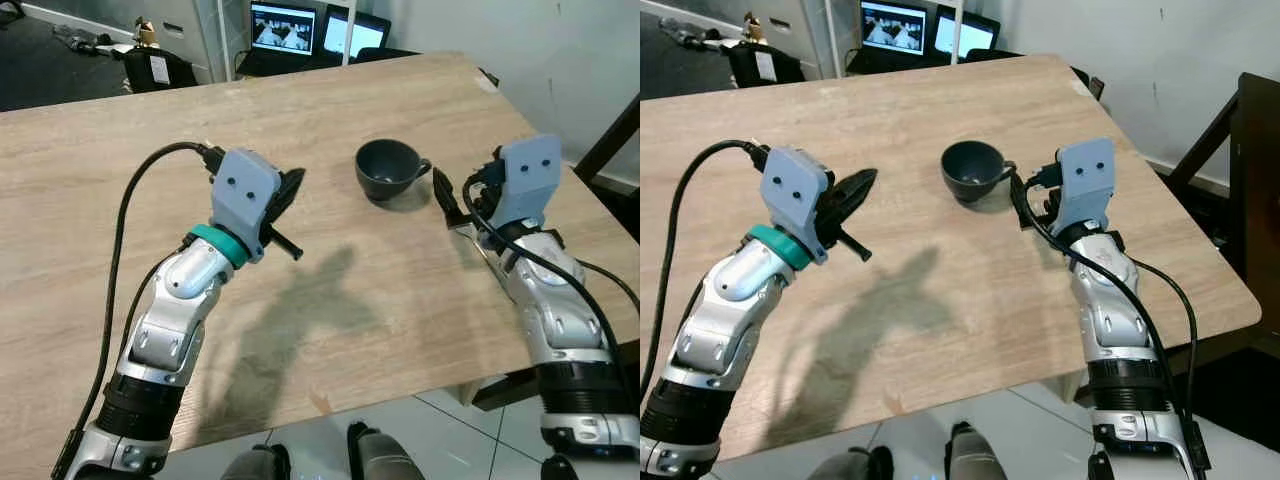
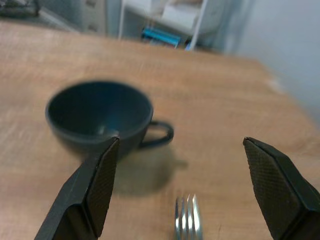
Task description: Setting the table
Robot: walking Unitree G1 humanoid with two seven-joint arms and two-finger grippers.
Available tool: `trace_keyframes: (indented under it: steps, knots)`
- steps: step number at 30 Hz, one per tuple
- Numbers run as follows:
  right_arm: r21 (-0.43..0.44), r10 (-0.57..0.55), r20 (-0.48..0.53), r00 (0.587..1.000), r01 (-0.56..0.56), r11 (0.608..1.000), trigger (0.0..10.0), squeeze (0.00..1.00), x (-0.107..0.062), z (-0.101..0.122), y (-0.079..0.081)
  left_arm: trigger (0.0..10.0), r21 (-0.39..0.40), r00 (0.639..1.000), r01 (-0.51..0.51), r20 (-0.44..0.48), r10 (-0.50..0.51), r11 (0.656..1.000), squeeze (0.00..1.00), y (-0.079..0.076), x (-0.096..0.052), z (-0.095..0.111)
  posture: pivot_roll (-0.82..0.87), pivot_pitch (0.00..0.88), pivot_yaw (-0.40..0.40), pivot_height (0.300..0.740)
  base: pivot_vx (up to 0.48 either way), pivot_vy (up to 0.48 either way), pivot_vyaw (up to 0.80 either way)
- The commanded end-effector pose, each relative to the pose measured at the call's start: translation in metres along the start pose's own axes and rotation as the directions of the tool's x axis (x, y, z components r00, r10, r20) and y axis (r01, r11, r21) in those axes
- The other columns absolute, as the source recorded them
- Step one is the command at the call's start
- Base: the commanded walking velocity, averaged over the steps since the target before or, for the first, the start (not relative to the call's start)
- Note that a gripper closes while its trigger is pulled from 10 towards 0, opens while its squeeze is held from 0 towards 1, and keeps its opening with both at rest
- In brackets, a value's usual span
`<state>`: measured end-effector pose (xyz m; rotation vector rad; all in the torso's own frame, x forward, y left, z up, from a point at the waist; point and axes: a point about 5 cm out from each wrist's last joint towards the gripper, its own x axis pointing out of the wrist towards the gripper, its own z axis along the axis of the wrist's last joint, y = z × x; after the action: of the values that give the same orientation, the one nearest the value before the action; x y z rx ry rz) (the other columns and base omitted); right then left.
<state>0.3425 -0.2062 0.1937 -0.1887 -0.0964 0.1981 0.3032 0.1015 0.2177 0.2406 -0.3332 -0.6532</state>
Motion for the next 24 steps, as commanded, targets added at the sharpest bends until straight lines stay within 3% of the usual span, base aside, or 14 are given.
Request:
trace_keyframes:
  steps: [1,5,10,19,20,22,24]
  knots:
    - [0.036,0.027,-0.058,0.998,-0.025,0.999,10.0,0.0,-0.001,-0.011,0.0,10.0,-0.017,0.999,0.034,-0.028,-0.034,0.999,0.0,-0.002,-0.005,-0.004,-0.07,0.109,0.047,0.74,0.0,0.0,0.0]
    - [0.079,0.099,-0.152,0.983,-0.088,0.993,10.0,0.0,-0.003,-0.025,-0.012,10.0,0.015,0.989,0.143,-0.046,-0.142,0.99,0.0,-0.007,-0.005,-0.004,-0.06,0.126,0.04,0.74,0.0,0.0,0.0]
    - [0.097,0.167,-0.214,0.962,-0.149,0.984,10.0,0.0,-0.01,-0.033,-0.026,10.0,0.042,0.946,0.323,-0.031,-0.322,0.946,0.0,-0.021,0.003,0.004,-0.07,0.151,0.044,0.74,0.0,0.0,0.0]
    - [0.081,0.121,-0.259,0.958,-0.103,0.991,10.0,0.0,-0.016,-0.041,-0.042,10.0,0.029,0.92,0.392,-0.015,-0.392,0.919,0.0,-0.033,0.007,0.01,-0.08,0.165,0.058,0.74,0.0,0.0,0.0]
    - [0.076,0.081,-0.251,0.965,-0.064,0.995,10.0,1.0,-0.017,-0.038,-0.048,10.0,0.022,0.918,0.398,-0.018,-0.397,0.917,0.0,-0.034,0.006,0.009,-0.09,0.167,0.064,0.74,0.0,0.0,0.0]
    - [0.076,0.081,-0.251,0.965,-0.064,0.995,10.0,1.0,-0.017,-0.038,-0.048,10.0,0.022,0.918,0.398,-0.018,-0.397,0.917,0.0,-0.034,0.006,0.009,-0.09,0.167,0.064,0.74,0.0,0.0,0.0]
    - [0.059,0.024,-0.235,0.972,-0.01,0.998,10.0,1.0,-0.021,-0.033,-0.062,10.0,0.011,0.914,0.406,-0.029,-0.405,0.914,0.0,-0.036,0.003,0.007,-0.09,0.171,0.072,0.74,0.0,0.0,0.0]
